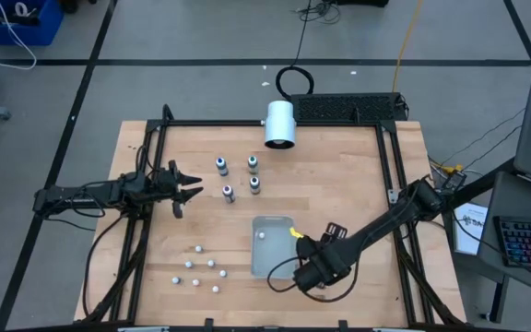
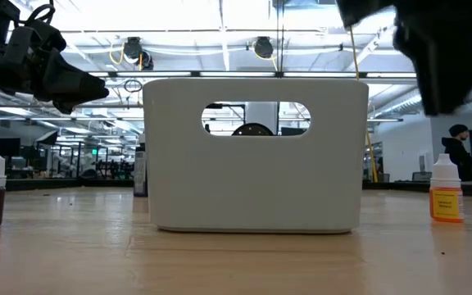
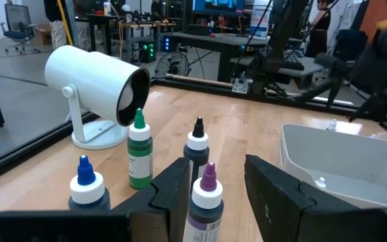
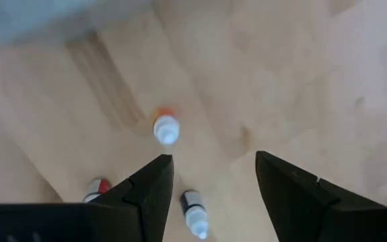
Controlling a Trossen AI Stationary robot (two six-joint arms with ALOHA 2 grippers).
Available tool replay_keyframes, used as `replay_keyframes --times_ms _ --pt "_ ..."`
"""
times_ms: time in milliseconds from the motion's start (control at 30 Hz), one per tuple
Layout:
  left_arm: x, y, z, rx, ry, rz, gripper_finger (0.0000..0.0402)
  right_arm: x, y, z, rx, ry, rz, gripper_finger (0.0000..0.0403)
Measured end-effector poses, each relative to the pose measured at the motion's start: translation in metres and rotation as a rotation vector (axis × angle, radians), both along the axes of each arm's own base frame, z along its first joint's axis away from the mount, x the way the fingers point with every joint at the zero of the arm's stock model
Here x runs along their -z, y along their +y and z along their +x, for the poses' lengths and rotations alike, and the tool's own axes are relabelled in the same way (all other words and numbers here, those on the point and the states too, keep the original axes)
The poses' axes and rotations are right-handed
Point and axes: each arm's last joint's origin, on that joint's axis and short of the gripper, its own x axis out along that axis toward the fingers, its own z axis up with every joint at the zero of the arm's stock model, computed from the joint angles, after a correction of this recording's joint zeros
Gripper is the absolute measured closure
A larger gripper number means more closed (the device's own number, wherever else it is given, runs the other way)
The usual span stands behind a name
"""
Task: Pick & Place food coloring
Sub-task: Put the small orange food coloring bottle into the gray bin
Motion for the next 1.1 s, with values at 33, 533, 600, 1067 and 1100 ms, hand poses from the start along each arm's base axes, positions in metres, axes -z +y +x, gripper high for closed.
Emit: replay_keyframes --times_ms 33,533,600,1067,1100 --pt "0.0 0.0 0.0 0.0 -0.002 0.0 0.0254 0.005 0.0 0.0 -0.009 0.004 0.018 0.0202" --pt "0.0 0.0 0.0 0.0 -0.002 0.0 0.0254 0.024 0.001 0.002 -0.086 -0.026 0.073 0.0202" --pt "0.0 0.0 0.0 0.0 -0.002 0.0 0.0254 0.024 -0.001 0.004 -0.095 -0.04 0.064 0.0202" --pt "0.0 0.0 0.0 0.0 -0.002 0.0 0.0254 0.044 -0.007 0.004 -0.082 -0.038 0.102 0.0202" --pt "0.0 0.0 0.0 0.0 -0.002 0.0 0.0254 0.046 -0.008 0.004 -0.079 -0.039 0.113 0.0202"
